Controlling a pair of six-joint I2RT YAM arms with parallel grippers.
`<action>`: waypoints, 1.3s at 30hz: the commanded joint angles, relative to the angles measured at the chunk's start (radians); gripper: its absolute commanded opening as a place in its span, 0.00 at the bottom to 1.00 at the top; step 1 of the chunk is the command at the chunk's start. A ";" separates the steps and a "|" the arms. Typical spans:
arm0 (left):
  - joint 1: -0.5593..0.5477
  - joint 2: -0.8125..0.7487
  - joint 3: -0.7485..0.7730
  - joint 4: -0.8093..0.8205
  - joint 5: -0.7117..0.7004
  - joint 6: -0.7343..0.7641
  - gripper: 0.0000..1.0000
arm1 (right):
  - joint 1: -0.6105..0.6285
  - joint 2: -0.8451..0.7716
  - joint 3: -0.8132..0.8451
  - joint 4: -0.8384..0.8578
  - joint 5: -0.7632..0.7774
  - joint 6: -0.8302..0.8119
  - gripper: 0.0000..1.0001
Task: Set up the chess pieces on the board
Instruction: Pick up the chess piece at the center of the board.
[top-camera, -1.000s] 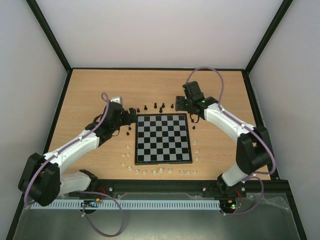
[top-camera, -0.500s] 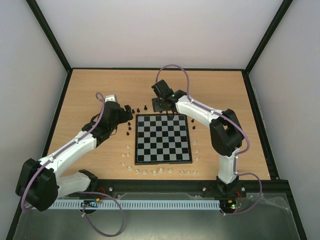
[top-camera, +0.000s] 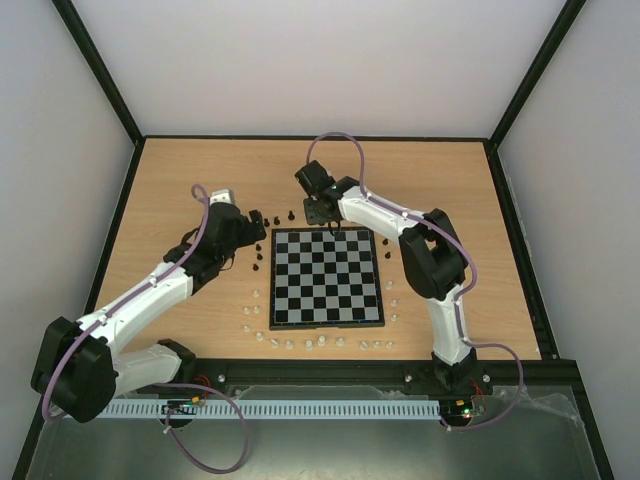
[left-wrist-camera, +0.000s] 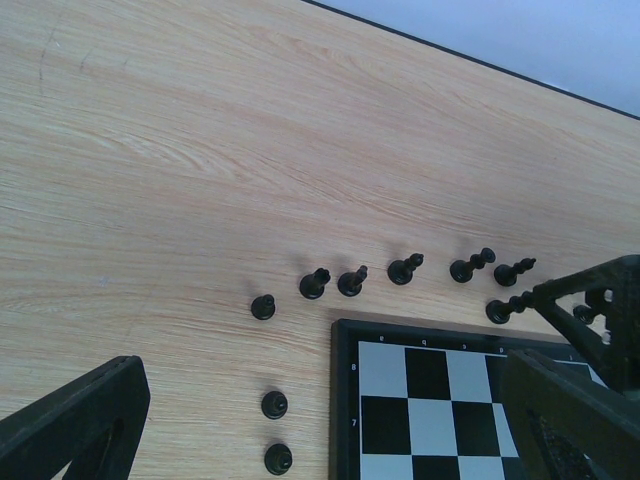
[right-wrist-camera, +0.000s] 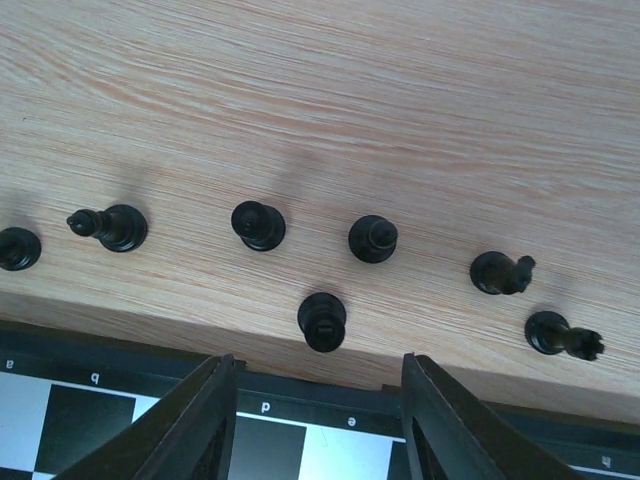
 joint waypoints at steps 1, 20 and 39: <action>0.000 -0.003 0.031 -0.015 -0.001 -0.004 0.99 | -0.006 0.045 0.053 -0.075 -0.001 0.016 0.45; 0.001 -0.005 0.029 -0.014 -0.007 -0.006 0.99 | -0.039 0.108 0.078 -0.076 -0.049 0.028 0.33; 0.001 -0.012 0.031 -0.015 -0.007 -0.003 0.99 | -0.047 0.158 0.130 -0.086 -0.055 0.024 0.16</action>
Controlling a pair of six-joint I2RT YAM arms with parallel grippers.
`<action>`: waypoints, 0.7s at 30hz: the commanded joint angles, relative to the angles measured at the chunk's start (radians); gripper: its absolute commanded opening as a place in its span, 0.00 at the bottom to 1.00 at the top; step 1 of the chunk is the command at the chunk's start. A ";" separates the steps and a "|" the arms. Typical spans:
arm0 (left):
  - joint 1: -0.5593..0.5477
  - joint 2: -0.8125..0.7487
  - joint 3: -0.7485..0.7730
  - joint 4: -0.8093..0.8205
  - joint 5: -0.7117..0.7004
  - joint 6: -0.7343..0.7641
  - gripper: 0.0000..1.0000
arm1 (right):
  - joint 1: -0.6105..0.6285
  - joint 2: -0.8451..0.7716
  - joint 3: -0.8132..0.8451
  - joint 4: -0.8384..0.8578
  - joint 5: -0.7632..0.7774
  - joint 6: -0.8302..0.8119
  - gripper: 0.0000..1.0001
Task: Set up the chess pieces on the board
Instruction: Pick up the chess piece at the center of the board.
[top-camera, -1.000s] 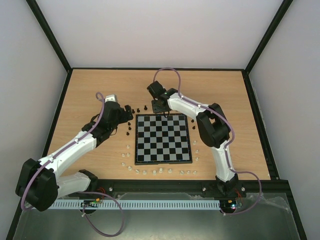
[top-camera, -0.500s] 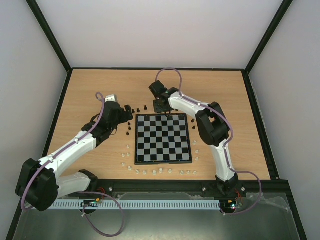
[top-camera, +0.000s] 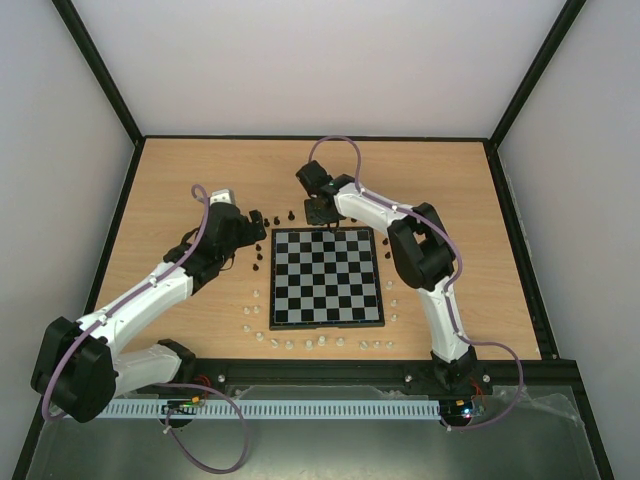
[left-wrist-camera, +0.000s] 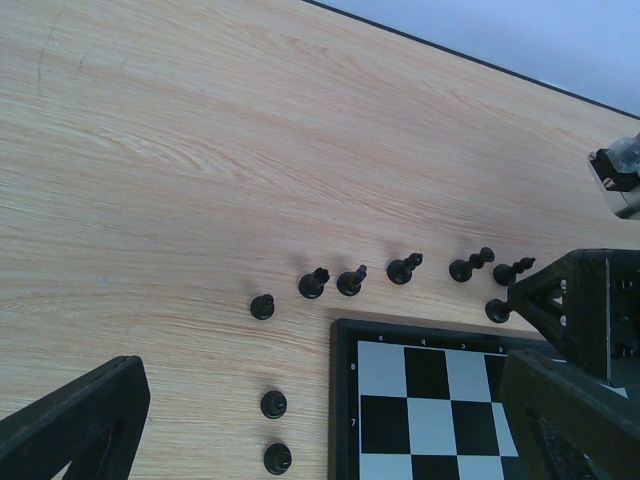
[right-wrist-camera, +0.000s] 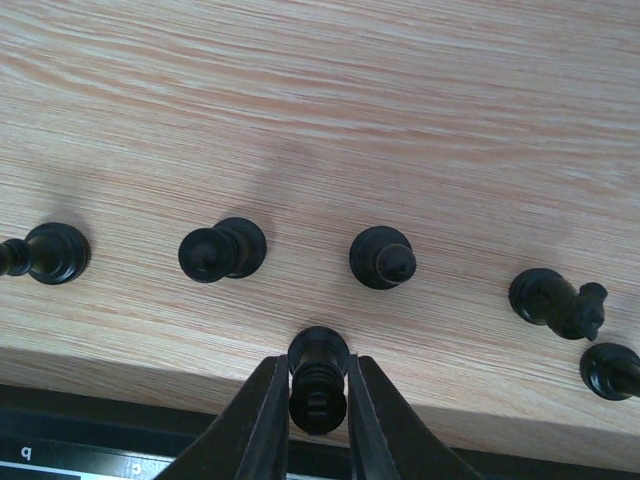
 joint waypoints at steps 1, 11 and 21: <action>0.001 -0.012 0.030 -0.015 -0.009 -0.002 0.99 | -0.007 0.028 0.035 -0.047 0.002 0.000 0.14; 0.001 -0.009 0.030 -0.013 -0.007 -0.001 0.99 | -0.009 0.019 0.041 -0.063 0.027 -0.007 0.08; 0.001 -0.005 0.030 -0.013 -0.011 0.001 0.99 | -0.009 -0.045 0.033 -0.078 0.031 -0.017 0.08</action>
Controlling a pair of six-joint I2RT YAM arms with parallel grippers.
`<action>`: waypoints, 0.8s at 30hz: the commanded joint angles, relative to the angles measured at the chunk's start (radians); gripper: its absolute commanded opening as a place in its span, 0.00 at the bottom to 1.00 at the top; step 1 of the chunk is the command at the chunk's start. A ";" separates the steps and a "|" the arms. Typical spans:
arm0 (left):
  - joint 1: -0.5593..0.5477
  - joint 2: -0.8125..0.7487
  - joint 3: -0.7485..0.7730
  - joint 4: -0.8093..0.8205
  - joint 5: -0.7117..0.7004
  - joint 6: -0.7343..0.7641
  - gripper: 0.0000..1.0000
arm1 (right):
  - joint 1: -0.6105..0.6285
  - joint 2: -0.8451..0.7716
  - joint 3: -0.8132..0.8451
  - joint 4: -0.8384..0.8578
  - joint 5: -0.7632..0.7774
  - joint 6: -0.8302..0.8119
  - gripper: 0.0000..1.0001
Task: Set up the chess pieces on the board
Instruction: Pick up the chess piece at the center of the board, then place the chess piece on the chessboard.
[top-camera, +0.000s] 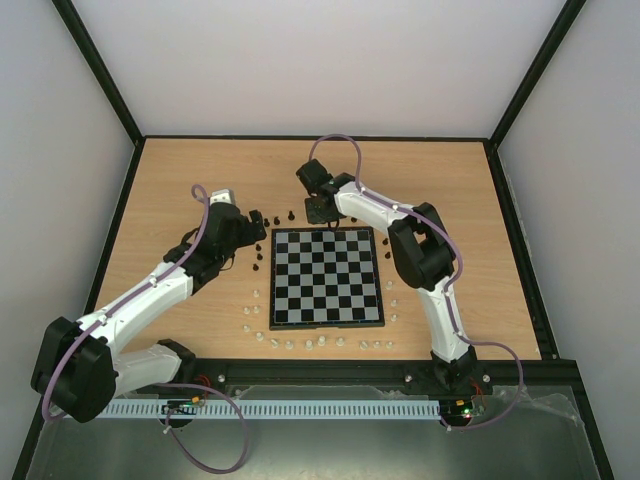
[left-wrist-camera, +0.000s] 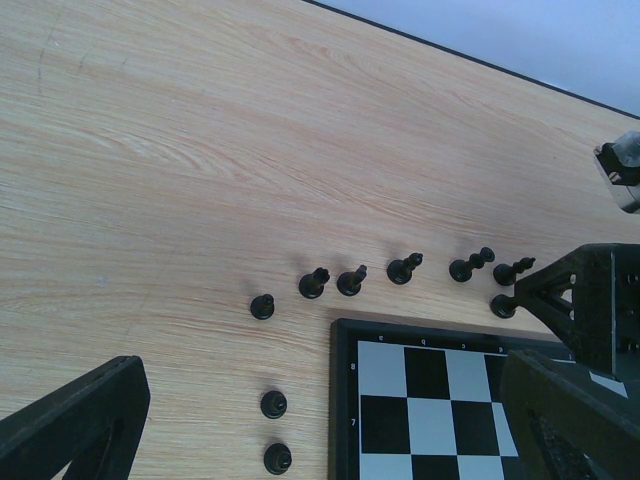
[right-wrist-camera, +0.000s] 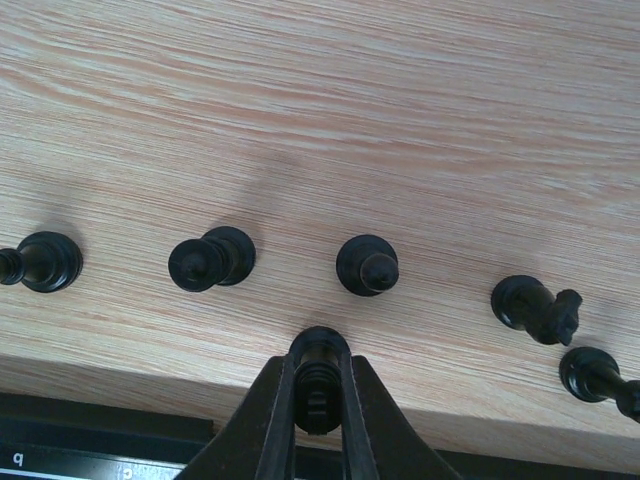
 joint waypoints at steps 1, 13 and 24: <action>0.001 -0.007 0.030 -0.012 -0.012 0.000 0.99 | -0.004 -0.058 0.013 -0.070 0.016 -0.010 0.08; 0.001 -0.009 0.029 -0.012 -0.012 0.001 0.99 | 0.005 -0.154 -0.073 -0.092 0.007 -0.016 0.07; 0.001 -0.005 0.029 -0.009 -0.008 -0.001 0.99 | 0.029 -0.174 -0.106 -0.155 -0.019 -0.028 0.08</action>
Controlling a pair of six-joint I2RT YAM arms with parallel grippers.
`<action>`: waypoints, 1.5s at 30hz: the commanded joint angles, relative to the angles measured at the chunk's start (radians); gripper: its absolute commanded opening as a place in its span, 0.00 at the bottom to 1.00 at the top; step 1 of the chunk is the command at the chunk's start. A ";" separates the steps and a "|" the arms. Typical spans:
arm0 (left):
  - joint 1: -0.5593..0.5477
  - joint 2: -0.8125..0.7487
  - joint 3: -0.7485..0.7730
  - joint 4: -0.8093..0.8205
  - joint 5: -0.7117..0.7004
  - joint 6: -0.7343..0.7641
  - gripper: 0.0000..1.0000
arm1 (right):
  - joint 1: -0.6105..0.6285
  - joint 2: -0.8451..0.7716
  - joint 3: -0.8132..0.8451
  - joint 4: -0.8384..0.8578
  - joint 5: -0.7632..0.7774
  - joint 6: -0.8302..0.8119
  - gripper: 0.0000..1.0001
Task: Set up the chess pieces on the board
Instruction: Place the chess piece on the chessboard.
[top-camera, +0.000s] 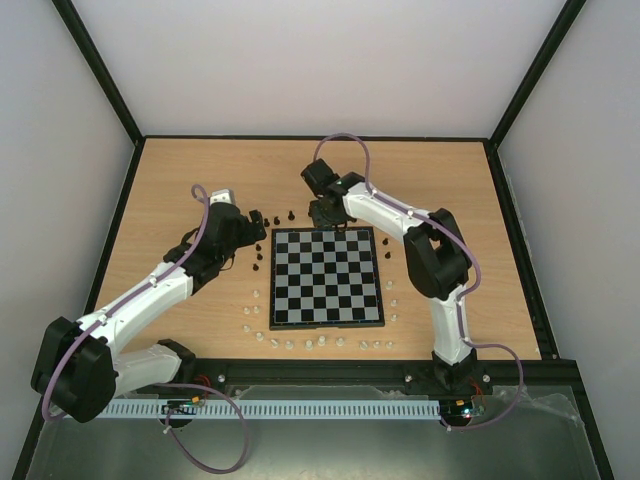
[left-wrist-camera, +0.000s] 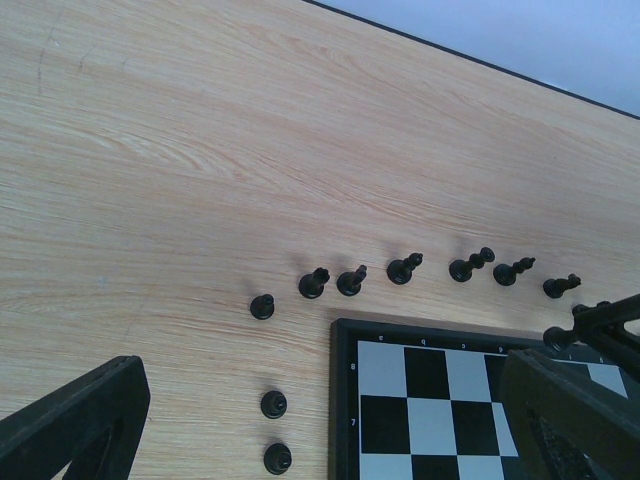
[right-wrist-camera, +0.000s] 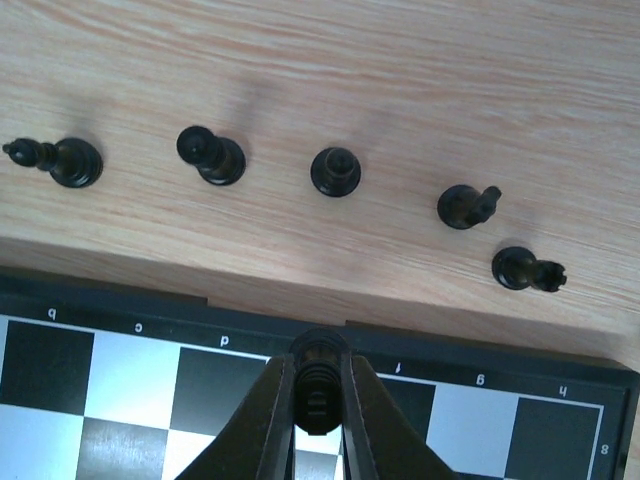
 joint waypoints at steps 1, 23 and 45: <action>0.001 -0.005 0.027 -0.009 -0.008 -0.002 0.99 | 0.015 -0.032 -0.016 -0.088 -0.014 -0.018 0.08; 0.001 -0.003 0.023 0.003 0.006 -0.004 0.99 | 0.027 -0.009 -0.052 -0.084 -0.038 -0.016 0.08; 0.001 0.000 0.022 0.007 0.011 -0.005 0.99 | 0.029 -0.013 -0.086 -0.061 -0.079 -0.016 0.11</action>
